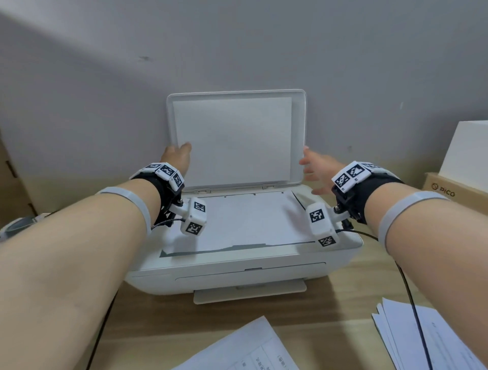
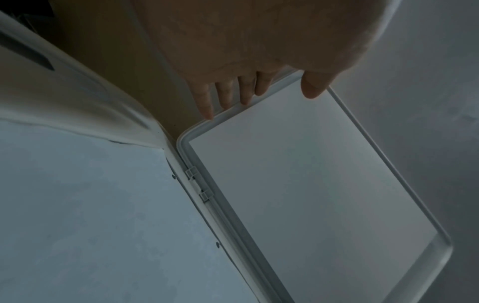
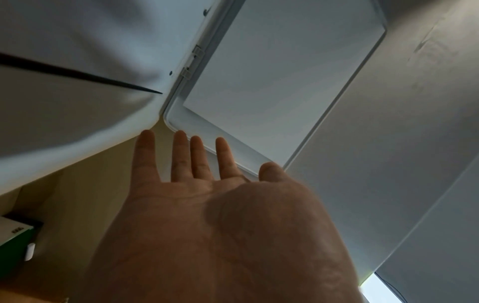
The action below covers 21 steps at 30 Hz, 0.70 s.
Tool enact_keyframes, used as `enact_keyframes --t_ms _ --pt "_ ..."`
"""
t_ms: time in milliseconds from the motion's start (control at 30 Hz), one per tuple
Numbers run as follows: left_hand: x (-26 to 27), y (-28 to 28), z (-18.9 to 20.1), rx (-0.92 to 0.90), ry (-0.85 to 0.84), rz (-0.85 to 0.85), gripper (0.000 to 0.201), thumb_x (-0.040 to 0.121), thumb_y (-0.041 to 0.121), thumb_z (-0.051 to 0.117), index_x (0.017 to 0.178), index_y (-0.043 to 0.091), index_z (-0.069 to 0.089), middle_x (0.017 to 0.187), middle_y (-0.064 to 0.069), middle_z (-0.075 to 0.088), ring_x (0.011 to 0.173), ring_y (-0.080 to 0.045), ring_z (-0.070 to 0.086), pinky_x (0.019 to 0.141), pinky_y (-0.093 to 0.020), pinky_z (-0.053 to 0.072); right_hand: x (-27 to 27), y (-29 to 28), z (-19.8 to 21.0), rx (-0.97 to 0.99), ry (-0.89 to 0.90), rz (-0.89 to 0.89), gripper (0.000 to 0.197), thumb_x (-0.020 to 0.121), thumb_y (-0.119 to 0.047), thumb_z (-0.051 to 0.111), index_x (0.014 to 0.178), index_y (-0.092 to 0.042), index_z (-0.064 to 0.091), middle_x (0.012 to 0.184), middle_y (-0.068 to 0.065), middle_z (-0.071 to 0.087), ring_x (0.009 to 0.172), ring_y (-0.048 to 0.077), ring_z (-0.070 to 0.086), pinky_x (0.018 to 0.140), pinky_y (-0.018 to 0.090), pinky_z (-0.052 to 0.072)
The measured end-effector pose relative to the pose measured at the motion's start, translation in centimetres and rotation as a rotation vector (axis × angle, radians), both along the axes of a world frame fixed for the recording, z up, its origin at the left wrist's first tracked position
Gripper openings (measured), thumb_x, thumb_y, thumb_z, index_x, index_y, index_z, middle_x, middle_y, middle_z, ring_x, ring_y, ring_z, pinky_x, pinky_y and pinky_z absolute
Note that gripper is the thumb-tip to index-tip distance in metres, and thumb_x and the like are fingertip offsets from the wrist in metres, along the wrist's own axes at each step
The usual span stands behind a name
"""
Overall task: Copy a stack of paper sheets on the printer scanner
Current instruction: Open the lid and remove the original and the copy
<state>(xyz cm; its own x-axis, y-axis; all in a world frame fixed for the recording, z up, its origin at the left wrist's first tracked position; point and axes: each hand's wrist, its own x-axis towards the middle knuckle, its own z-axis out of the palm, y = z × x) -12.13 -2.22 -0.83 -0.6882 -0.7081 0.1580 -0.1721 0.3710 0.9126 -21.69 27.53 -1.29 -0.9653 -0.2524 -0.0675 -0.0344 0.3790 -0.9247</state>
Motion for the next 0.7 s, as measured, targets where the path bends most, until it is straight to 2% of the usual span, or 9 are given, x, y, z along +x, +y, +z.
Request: enact_keyframes --t_ms 100,200,233,300,367,400,500,633,700 --pt "-0.3 0.1 -0.1 -0.016 -0.012 0.009 0.071 0.086 0.053 0.042 0.142 0.01 0.04 0.143 -0.015 0.046 0.129 -0.036 0.044 0.11 -0.048 0.033 -0.1 0.3 -1.0 0.056 -0.005 0.026 0.052 0.098 -0.057 0.032 0.123 -0.019 0.058 0.125 0.005 0.056 0.115 0.023 0.056 0.099 0.054 0.045" --pt "-0.5 -0.5 -0.4 -0.017 -0.076 0.006 0.085 0.071 0.062 0.045 0.14 0.013 0.041 0.141 -0.017 0.049 0.127 -0.04 0.049 0.108 -0.054 0.037 0.4 0.5 -1.4 0.085 -0.025 0.052 0.053 0.098 -0.057 0.033 0.121 -0.018 0.06 0.121 0.005 0.057 0.111 0.023 0.058 0.097 0.052 0.048" --pt "-0.3 -0.5 -0.5 -0.021 -0.114 0.0 0.084 0.071 0.061 0.047 0.138 0.01 0.043 0.139 -0.019 0.051 0.124 -0.041 0.051 0.106 -0.055 0.039 0.7 0.6 -1.4 0.095 -0.036 0.06 0.053 0.097 -0.058 0.033 0.12 -0.019 0.061 0.119 0.005 0.058 0.111 0.023 0.058 0.096 0.051 0.049" --pt "0.9 0.1 -0.5 -0.01 -0.208 -0.028 0.066 0.084 0.052 0.051 0.131 0.006 0.047 0.13 -0.019 0.056 0.117 -0.039 0.056 0.102 -0.053 0.043 1.4 0.9 -1.2 0.126 -0.055 0.071 0.054 0.096 -0.06 0.033 0.117 -0.019 0.062 0.116 0.004 0.06 0.108 0.025 0.06 0.093 0.05 0.051" --pt "2.4 0.9 -0.7 0.054 -0.315 -0.079 0.044 0.093 0.044 0.053 0.121 0.012 0.049 0.118 -0.012 0.057 0.109 -0.032 0.059 0.096 -0.049 0.048 2.2 1.2 -0.9 0.209 -0.061 0.082 0.054 0.096 -0.059 0.034 0.115 -0.018 0.062 0.114 0.005 0.062 0.104 0.027 0.064 0.082 0.043 0.053" --pt "3.2 1.3 -0.8 0.052 -0.4 -0.113 0.039 0.094 0.043 0.054 0.12 0.015 0.05 0.115 -0.009 0.058 0.108 -0.029 0.059 0.095 -0.047 0.048 2.8 1.3 -0.7 0.267 -0.055 0.092 0.053 0.096 -0.058 0.036 0.114 -0.016 0.063 0.113 0.007 0.064 0.102 0.027 0.066 0.076 0.039 0.052" --pt "4.9 1.7 -1.2 -0.055 -0.618 -0.18 0.038 0.09 0.042 0.059 0.117 0.017 0.052 0.109 -0.006 0.062 0.11 -0.029 0.06 0.098 -0.049 0.046 4.2 1.7 -0.2 0.45 -0.013 0.126 0.043 0.097 -0.049 0.045 0.112 -0.013 0.064 0.109 0.009 0.068 0.101 0.025 0.069 0.072 0.035 0.051" --pt "6.4 2.6 -1.9 -0.145 -0.67 -0.22 0.045 0.086 0.039 0.066 0.121 0.015 0.051 0.107 -0.007 0.065 0.11 -0.029 0.061 0.099 -0.048 0.049 5.6 1.8 -0.1 0.59 0.021 0.156 0.033 0.095 -0.039 0.056 0.111 -0.012 0.065 0.111 0.011 0.07 0.096 0.022 0.068 0.059 0.028 0.047" --pt "6.8 3.1 -2.1 -0.196 -0.679 -0.25 0.045 0.086 0.039 0.068 0.121 0.015 0.055 0.111 -0.007 0.065 0.11 -0.027 0.061 0.099 -0.045 0.05 6.2 1.9 -0.2 0.618 0.031 0.168 0.032 0.094 -0.037 0.059 0.112 -0.011 0.065 0.113 0.012 0.069 0.097 0.023 0.068 0.061 0.029 0.05"
